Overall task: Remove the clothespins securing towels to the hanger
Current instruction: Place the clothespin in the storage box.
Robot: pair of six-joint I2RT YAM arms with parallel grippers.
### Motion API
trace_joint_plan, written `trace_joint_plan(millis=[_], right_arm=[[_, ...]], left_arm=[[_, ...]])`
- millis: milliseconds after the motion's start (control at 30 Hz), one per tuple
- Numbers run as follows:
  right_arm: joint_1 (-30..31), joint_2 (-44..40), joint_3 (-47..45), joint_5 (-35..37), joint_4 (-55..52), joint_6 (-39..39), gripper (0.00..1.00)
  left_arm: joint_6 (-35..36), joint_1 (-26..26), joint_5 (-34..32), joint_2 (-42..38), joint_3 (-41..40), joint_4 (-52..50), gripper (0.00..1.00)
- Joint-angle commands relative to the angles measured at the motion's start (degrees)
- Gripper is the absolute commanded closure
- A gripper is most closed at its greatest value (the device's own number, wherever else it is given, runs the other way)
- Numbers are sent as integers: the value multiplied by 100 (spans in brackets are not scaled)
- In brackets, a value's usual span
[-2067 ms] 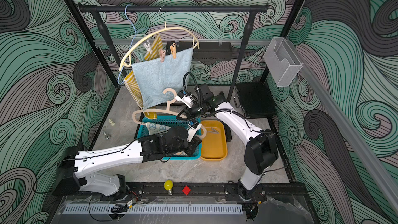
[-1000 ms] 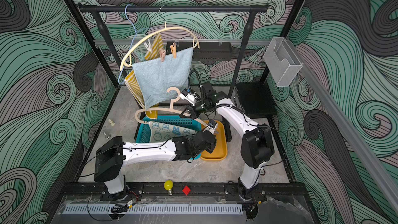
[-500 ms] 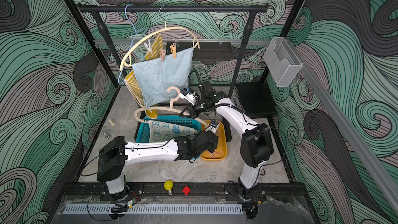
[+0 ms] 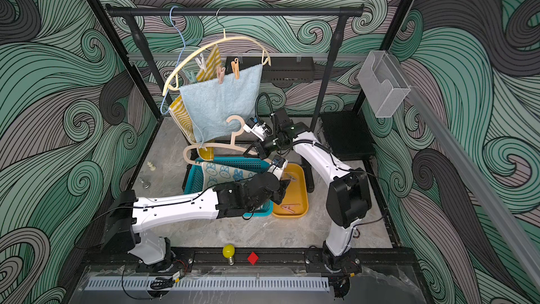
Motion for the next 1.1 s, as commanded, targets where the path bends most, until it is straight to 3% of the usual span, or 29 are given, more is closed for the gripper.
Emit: trace_joint_plan(millis=[0, 400, 667, 967, 1067], right_arm=[[-56, -273, 152, 48, -9, -6, 100], [-65, -523, -25, 54, 32, 51, 100], [-66, -897, -303, 20, 108, 74, 100], [-66, -1432, -746, 17, 124, 29, 100], [-74, -1648, -953, -207, 216, 97, 100]], left_arm=[[-84, -59, 76, -297, -127, -295, 58], [-657, -59, -74, -1380, -230, -1502, 60], [-1172, -51, -533, -2064, -316, -2503, 62], [-2494, -25, -1318, -3192, -829, -3733, 64], [-2841, 13, -1559, -3693, -1073, -4177, 60]])
